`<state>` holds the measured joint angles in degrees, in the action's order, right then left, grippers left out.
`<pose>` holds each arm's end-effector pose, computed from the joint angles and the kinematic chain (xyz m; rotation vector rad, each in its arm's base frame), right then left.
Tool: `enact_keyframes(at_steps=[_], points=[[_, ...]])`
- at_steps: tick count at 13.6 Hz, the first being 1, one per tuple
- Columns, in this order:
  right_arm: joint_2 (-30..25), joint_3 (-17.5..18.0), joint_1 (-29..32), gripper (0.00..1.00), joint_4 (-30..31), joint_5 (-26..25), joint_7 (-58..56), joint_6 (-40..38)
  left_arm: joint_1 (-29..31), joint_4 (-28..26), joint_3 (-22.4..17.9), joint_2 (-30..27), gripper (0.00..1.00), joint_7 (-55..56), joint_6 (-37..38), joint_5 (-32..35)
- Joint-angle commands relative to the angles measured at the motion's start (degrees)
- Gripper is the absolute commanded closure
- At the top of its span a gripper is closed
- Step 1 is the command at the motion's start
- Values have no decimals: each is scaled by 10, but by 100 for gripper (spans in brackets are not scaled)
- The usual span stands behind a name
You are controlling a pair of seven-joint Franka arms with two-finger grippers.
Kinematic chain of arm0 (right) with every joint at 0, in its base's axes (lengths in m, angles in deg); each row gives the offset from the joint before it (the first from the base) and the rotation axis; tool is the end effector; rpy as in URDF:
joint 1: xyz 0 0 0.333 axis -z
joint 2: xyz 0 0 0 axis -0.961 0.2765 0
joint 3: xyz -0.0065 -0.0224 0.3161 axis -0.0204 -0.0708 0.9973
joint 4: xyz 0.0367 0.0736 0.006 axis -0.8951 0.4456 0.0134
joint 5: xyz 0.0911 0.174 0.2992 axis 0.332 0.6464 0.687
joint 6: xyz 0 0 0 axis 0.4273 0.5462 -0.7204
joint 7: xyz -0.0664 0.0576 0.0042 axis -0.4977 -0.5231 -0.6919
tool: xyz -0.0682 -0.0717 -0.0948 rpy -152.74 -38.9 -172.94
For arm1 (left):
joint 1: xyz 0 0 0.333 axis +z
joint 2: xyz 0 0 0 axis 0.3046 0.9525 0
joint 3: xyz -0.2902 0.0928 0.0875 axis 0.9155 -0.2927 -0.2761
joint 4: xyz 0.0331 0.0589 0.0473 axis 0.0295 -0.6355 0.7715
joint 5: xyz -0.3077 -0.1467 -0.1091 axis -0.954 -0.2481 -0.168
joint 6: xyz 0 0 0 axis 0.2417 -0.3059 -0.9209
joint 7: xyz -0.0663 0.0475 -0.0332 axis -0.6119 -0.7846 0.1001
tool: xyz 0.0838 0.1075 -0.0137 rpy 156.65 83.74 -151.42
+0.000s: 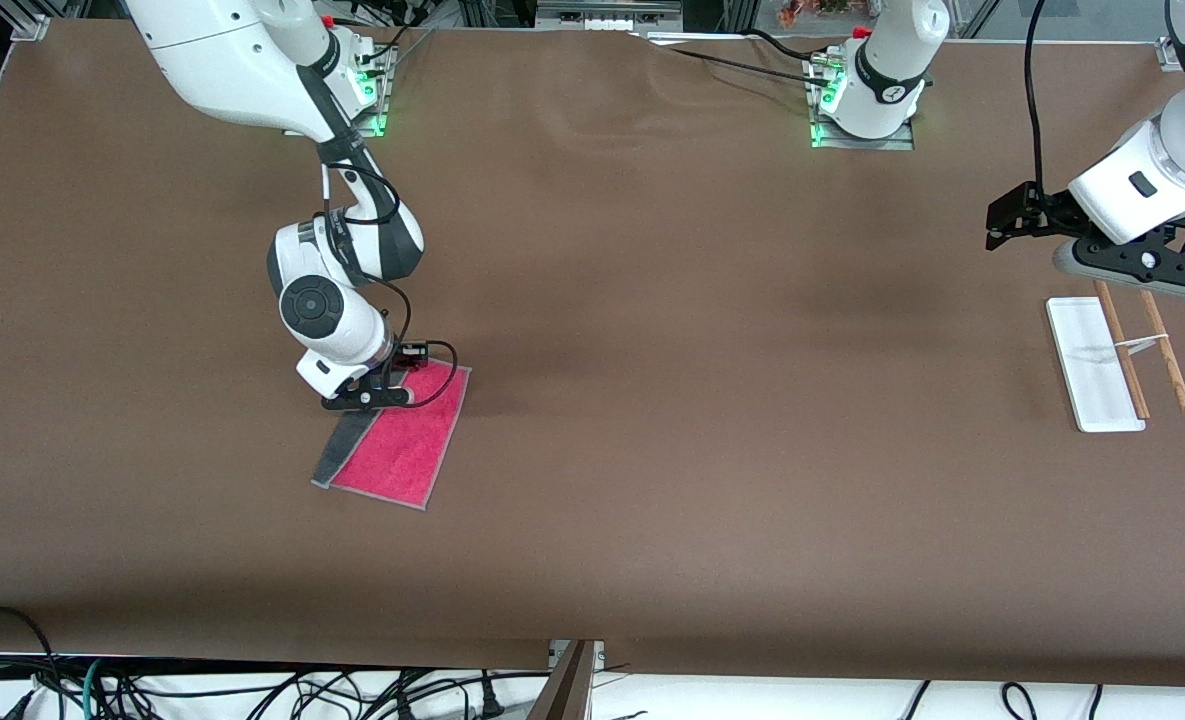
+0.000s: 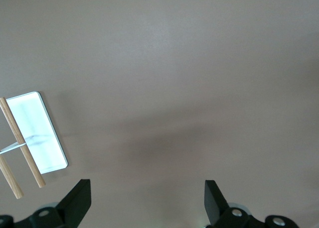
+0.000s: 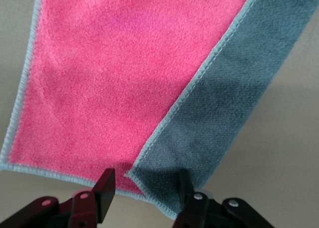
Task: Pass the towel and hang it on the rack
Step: 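Lower the right gripper and pinch the towel's grey corner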
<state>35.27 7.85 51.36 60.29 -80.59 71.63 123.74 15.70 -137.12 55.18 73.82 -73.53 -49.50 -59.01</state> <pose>0.5496 0.2011 0.1921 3.0880 0.1241 -0.1598 0.5086 -0.0330 0.5506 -3.1168 0.3306 0.1659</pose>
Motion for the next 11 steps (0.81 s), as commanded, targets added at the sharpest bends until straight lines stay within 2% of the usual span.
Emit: enact_keyframes(at_steps=[1, 5, 8, 11], points=[[-12, 1, 3, 58, 14, -3, -9, -2, 3, 0, 1, -5, 0, -2, 7, -11], [-11, 1, 4, 86, 16, -3, -13, -2, 3, 0, 1, -5, 0, -3, 8, -11], [-11, 1, 8, 99, 15, -3, -17, -2, 3, 0, 1, -5, 0, -3, 8, -11], [-12, 1, 14, 100, 14, -3, -28, -2, 3, 0, 1, -5, 0, -3, 8, -11]])
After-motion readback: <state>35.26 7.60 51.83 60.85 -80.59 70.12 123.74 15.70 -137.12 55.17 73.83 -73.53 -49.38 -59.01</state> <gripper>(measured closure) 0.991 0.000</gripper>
